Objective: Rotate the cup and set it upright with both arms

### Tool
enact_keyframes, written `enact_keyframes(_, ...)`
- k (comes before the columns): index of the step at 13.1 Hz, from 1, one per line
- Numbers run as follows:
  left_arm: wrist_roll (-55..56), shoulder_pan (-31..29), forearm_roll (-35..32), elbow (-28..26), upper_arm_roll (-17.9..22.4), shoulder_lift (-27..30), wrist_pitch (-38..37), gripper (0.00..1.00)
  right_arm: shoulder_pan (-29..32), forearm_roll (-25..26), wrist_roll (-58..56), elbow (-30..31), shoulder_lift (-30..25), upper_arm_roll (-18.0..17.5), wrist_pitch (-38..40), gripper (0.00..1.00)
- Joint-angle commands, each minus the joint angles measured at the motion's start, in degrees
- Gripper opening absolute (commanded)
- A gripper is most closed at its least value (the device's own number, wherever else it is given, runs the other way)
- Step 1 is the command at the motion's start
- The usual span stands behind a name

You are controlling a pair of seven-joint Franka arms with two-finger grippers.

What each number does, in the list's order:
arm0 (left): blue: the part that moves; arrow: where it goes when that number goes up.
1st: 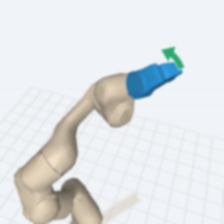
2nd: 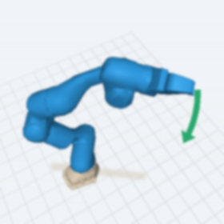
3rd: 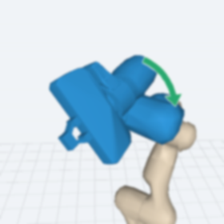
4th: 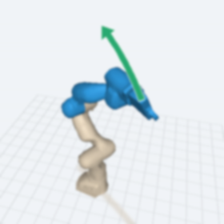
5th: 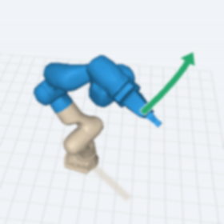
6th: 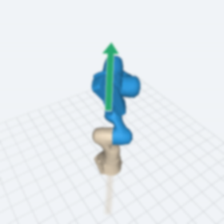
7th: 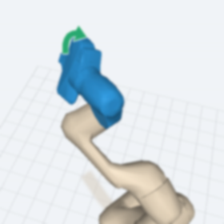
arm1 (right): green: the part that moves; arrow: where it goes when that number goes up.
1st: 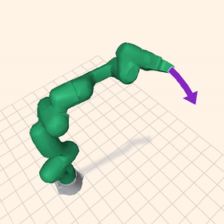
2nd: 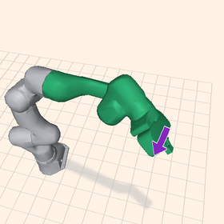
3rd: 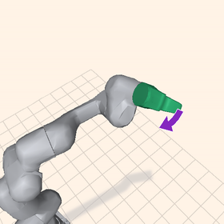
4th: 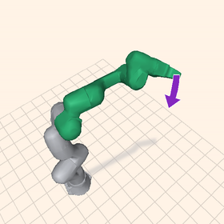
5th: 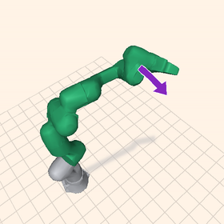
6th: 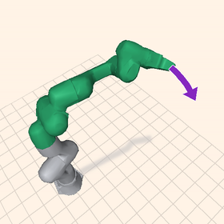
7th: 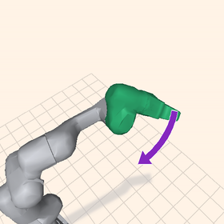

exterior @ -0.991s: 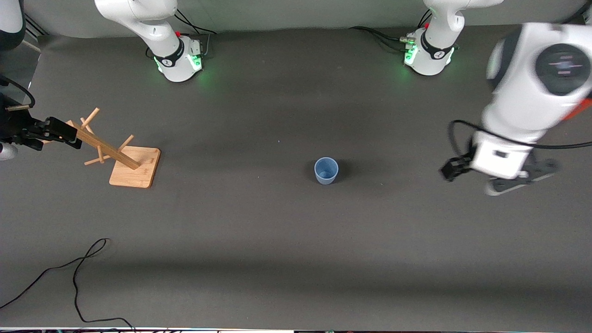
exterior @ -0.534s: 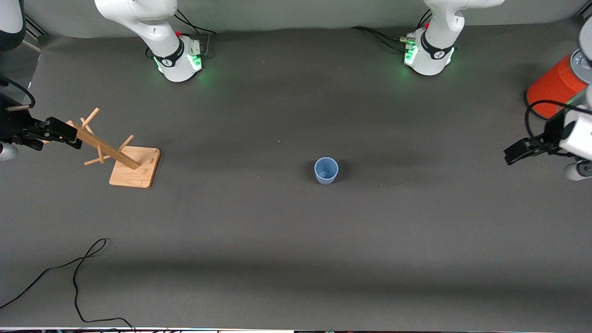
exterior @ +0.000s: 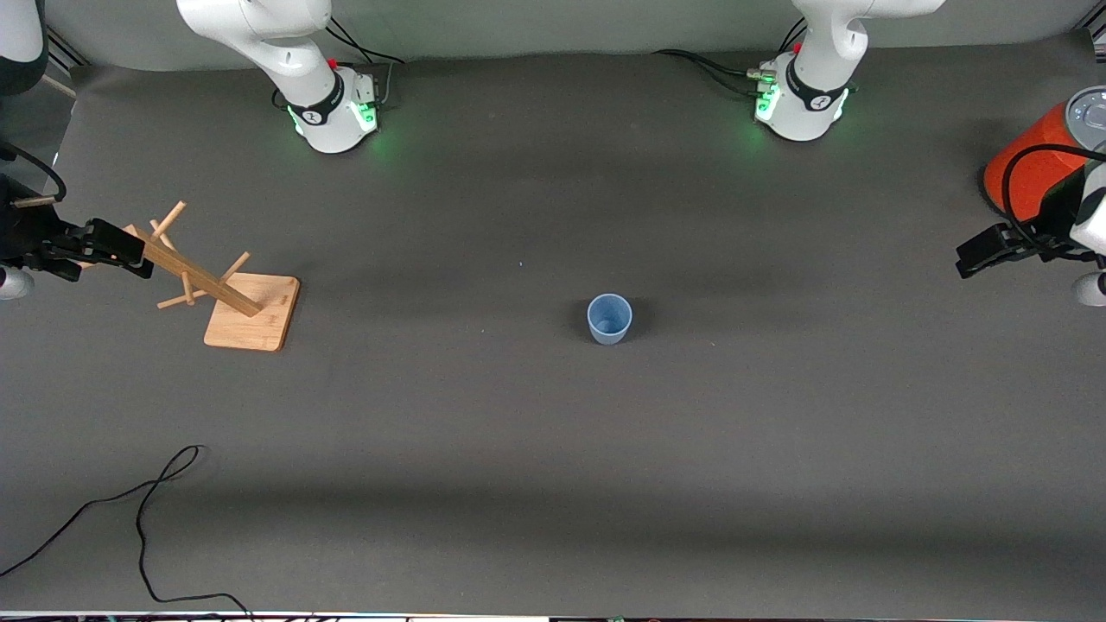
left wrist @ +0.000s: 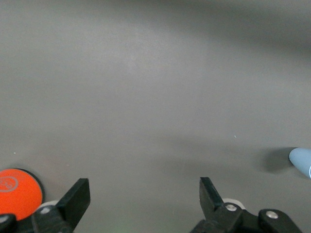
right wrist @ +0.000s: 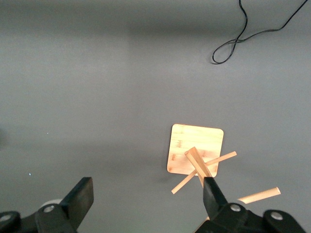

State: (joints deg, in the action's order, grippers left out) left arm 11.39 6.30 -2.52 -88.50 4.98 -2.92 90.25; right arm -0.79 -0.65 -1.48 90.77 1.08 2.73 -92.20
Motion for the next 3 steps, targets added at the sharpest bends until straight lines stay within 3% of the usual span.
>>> enact_keyframes(1, -1.4, 1.8, 0.9, 0.7, 1.3, 0.0, -0.7, 1.0, 0.4, 0.7, -1.2, 0.6, -0.6, -0.4, -0.4, 1.0)
enact_keyframes(3, -1.4, 1.8, 1.1, 0.8, 1.3, -0.2, -0.4, 1.0, 0.4, 0.6, -1.2, 0.6, -0.5, -0.4, -0.5, 1.0)
